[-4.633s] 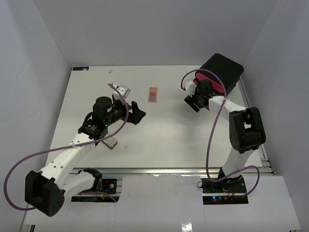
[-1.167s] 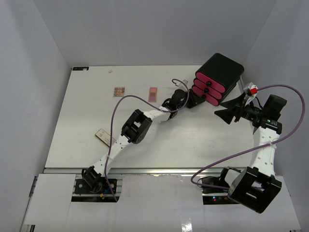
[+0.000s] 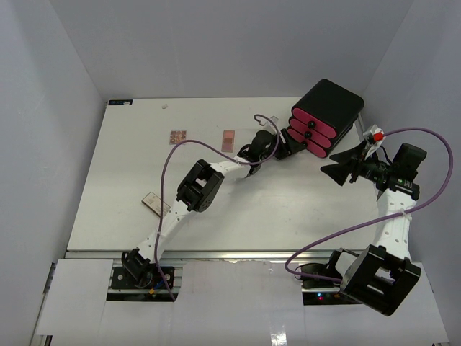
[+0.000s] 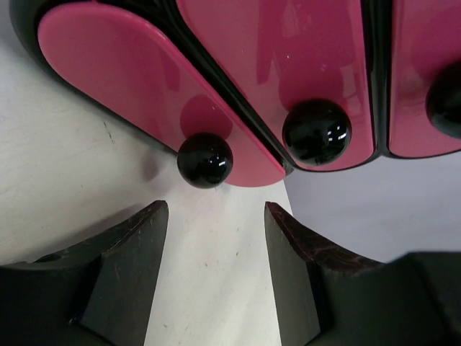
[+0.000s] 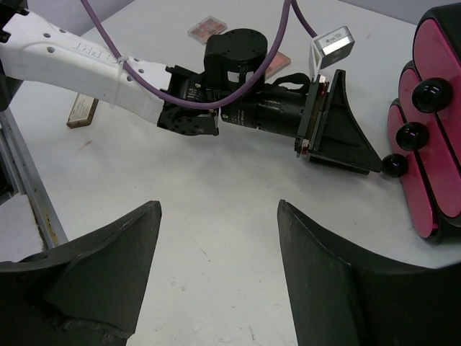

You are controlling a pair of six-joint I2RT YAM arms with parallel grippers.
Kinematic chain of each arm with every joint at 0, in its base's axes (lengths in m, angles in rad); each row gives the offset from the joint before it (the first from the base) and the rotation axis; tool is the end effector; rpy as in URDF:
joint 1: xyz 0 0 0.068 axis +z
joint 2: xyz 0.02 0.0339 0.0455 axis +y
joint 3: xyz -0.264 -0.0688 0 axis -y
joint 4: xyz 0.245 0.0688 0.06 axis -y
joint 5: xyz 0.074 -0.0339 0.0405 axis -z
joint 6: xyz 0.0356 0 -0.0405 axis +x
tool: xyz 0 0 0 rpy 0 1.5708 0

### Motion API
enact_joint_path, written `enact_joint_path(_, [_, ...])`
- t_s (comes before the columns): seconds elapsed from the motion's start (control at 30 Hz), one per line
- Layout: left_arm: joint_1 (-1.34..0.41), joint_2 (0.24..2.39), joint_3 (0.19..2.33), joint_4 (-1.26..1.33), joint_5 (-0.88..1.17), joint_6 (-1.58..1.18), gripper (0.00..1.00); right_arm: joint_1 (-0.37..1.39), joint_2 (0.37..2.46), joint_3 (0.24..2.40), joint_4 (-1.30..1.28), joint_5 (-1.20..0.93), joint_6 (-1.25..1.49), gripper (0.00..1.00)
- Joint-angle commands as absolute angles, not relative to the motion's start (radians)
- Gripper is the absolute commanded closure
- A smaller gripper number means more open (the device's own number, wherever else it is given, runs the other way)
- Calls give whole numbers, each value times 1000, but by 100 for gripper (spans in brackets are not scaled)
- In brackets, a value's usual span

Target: Organize the makeup

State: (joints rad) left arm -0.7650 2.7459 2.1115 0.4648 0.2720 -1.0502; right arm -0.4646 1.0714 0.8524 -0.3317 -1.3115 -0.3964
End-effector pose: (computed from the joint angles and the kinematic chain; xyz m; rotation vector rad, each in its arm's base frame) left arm 0.4285 -0.4247 0.1001 -0.0557 2.0115 -1.4969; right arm 0.2091 -0.0663 0.3071 -0.6420 1.6439 0.7549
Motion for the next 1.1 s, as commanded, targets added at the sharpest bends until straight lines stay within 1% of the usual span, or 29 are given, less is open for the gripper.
enact_joint_path(0.0, [-762, 2750, 2187, 440, 238, -1071, 33, -469, 1074, 851, -301, -1333, -383, 28])
enact_joint_path(0.2, [-764, 2804, 2255, 427, 220, -1101, 35, -470, 1074, 851, -299, -1331, -380, 28])
enact_joint_path(0.3, [-767, 2822, 2279, 425, 214, -1110, 37, -471, 1074, 851, -299, -1328, -379, 28])
enact_joint_path(0.8, [-776, 2881, 2359, 430, 189, -1135, 45, -471, 1074, 854, -299, -1327, -374, 28])
enact_joint_path(0.93, [-776, 2882, 2361, 434, 192, -1140, 49, -471, 1077, 853, -298, -1322, -373, 28])
enact_joint_path(1.07, [-776, 2883, 2359, 439, 198, -1142, 56, -471, 1078, 853, -298, -1318, -371, 28])
